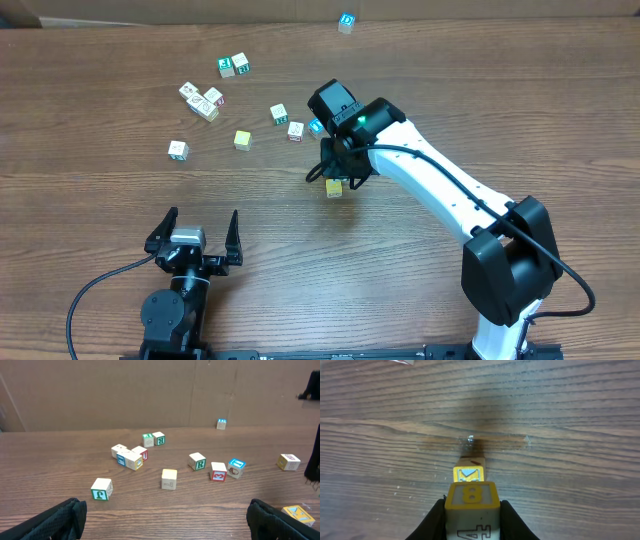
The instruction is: Form a tower
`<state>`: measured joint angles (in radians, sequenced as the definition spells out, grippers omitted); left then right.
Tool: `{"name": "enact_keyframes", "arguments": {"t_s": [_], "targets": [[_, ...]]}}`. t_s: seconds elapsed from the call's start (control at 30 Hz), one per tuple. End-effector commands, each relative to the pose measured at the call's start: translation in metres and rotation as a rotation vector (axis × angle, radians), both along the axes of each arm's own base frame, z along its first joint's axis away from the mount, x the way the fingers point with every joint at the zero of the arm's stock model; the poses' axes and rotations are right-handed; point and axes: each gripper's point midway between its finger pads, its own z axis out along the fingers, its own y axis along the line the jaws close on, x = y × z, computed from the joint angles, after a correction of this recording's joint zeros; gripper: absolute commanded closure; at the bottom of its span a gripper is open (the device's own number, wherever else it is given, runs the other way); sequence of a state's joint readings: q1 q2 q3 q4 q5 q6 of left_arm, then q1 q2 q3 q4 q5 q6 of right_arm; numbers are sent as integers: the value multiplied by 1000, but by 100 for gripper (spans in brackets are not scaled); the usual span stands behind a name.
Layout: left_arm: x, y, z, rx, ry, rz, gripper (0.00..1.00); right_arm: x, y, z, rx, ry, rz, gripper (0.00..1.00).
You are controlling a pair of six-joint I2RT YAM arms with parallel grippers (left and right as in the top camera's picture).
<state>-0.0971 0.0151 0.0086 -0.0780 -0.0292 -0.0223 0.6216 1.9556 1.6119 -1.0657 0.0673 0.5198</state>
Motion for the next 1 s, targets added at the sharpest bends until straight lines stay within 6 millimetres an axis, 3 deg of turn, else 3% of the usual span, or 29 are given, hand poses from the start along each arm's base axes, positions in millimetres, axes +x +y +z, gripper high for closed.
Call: {"name": "enact_keyframes", "arguments": {"t_s": [0.0,0.43,0.97], "targets": [[0,0,1,14,-11,-6,1,-1,0,-11,-11,-6,17,80],[0,0,1,14,-11,-6,0,-6,16,-17,-58,-70,92,80],[0,0,1,14,-10,-6,0,-10,11,-32,-67,-64,69,80]]}}
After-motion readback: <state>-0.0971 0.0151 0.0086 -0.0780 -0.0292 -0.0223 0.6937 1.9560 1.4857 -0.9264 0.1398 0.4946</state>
